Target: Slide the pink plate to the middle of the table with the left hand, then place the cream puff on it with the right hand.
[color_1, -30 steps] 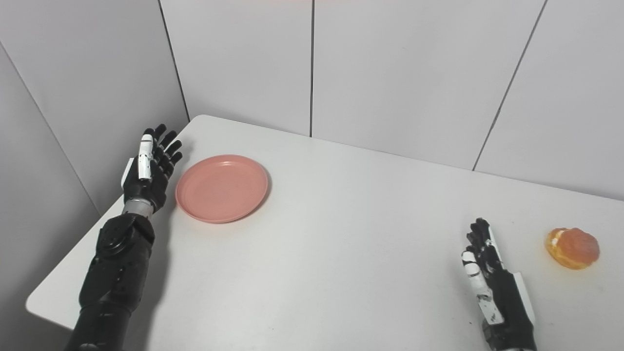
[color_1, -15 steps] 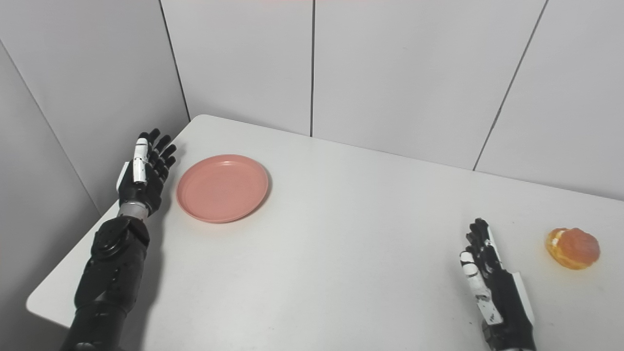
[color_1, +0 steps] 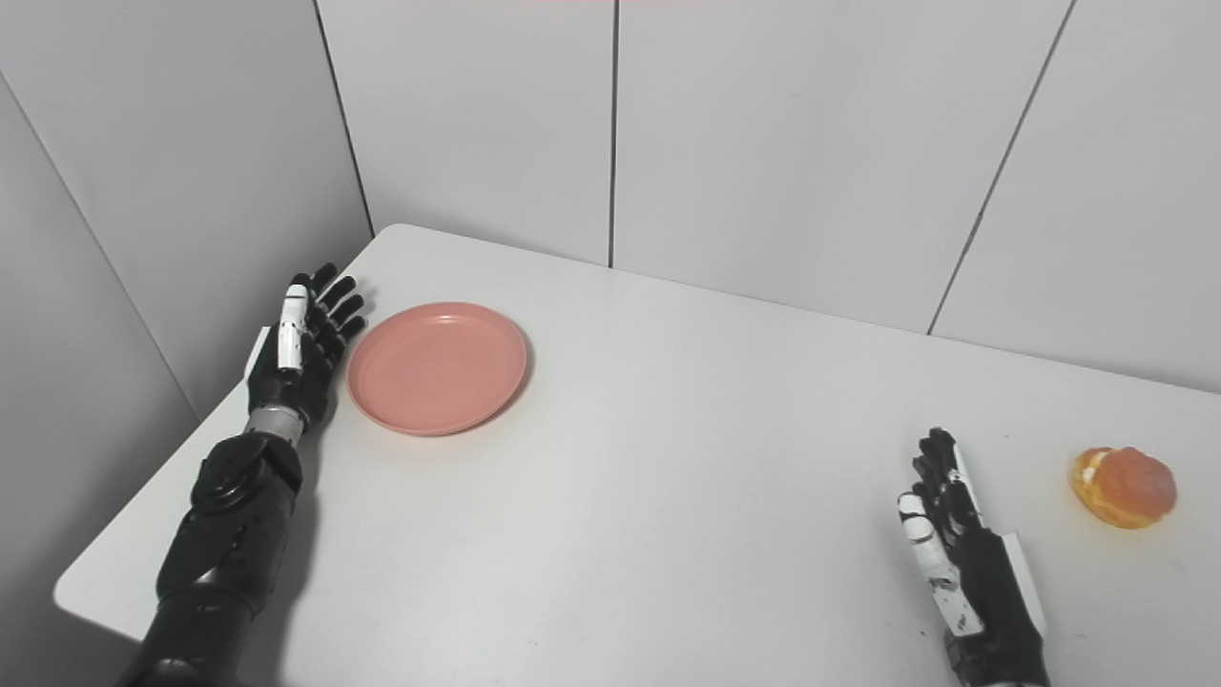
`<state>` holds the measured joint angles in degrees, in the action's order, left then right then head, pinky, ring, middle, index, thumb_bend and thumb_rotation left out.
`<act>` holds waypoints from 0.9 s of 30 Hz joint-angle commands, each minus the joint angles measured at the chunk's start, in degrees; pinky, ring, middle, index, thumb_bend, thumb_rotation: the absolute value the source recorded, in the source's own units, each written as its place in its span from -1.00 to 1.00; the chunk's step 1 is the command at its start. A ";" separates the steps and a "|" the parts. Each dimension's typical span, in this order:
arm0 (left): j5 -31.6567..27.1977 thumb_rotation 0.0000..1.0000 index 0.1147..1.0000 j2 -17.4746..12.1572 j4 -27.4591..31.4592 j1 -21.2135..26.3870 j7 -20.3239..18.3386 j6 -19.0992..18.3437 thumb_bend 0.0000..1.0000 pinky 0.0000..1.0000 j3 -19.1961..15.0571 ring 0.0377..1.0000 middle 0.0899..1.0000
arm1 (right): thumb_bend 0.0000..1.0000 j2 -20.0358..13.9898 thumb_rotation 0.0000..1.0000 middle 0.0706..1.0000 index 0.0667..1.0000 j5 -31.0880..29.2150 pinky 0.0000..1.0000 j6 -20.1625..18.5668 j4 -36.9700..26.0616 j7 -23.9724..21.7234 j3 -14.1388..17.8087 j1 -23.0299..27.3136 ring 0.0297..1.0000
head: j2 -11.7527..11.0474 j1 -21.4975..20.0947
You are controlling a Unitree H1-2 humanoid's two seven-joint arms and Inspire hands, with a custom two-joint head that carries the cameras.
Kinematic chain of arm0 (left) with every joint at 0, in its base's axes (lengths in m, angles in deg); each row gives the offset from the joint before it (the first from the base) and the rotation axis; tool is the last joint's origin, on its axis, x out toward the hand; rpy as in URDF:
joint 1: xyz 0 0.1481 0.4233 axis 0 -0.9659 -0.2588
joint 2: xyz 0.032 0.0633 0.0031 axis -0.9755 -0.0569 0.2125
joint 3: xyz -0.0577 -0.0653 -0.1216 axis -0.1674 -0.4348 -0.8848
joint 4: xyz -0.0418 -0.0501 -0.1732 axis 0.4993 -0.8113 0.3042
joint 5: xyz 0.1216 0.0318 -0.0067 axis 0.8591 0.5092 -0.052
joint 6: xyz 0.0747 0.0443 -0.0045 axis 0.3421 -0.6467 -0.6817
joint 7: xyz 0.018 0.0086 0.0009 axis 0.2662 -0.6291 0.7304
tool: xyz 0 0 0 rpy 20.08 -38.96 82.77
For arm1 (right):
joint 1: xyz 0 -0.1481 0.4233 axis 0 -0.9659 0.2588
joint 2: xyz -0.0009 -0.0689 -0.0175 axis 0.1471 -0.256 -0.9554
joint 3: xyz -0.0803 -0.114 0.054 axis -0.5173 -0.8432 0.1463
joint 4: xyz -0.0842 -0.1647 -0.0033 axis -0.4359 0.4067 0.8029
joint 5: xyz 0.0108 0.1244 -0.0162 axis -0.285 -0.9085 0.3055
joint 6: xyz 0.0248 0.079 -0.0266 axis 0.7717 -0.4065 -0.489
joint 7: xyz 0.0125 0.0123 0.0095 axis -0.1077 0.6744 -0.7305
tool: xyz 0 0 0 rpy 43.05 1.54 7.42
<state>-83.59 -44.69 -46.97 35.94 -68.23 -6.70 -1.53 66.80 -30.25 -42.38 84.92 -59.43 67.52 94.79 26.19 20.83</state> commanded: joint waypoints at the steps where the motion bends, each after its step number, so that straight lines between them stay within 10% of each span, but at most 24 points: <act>1: 0.03 1.00 0.79 0.69 1.49 0.17 0.82 -2.15 -0.26 0.87 0.71 0.82 0.82 | -0.64 0.61 0.50 1.00 1.00 -0.36 1.00 0.73 4.22 0.22 -0.27 -3.88 1.00 | 0.08 -0.06; 27: -0.79 1.00 0.77 8.25 4.01 -0.90 -2.29 -6.03 -0.28 0.84 7.51 0.79 0.79 | -0.51 1.45 0.63 1.00 1.00 1.35 1.00 -0.11 3.04 1.29 -1.01 -4.28 1.00 | 2.30 -3.56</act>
<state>-84.24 -37.36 -41.08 35.79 -69.97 -10.85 5.09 66.94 -28.66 -42.39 84.76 -58.47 67.34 94.69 28.21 17.23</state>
